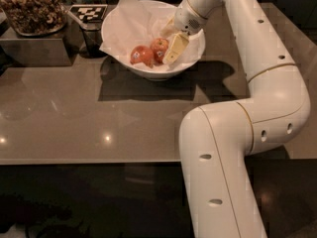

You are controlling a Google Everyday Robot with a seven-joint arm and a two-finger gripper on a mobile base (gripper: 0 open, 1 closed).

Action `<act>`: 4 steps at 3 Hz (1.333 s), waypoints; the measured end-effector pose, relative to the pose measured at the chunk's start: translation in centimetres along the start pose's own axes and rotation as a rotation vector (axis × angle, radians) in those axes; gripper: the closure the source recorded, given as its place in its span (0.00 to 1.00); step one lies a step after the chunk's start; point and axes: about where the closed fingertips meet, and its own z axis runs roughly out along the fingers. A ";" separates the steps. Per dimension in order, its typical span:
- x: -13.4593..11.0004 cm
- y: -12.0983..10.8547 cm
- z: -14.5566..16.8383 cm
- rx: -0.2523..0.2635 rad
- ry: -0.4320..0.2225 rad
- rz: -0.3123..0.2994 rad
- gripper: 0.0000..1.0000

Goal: Pick apple from white bowl

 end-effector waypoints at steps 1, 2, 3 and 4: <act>-0.5 0.0 0.9 -0.015 -0.033 -0.009 0.25; -0.7 0.3 2.5 -0.054 -0.056 -0.001 0.25; -0.7 0.5 3.8 -0.082 -0.061 0.002 0.25; -0.8 0.6 4.2 -0.092 -0.055 0.001 0.44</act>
Offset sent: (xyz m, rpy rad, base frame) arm 0.0685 -0.0096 0.0212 0.0284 0.1640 0.1174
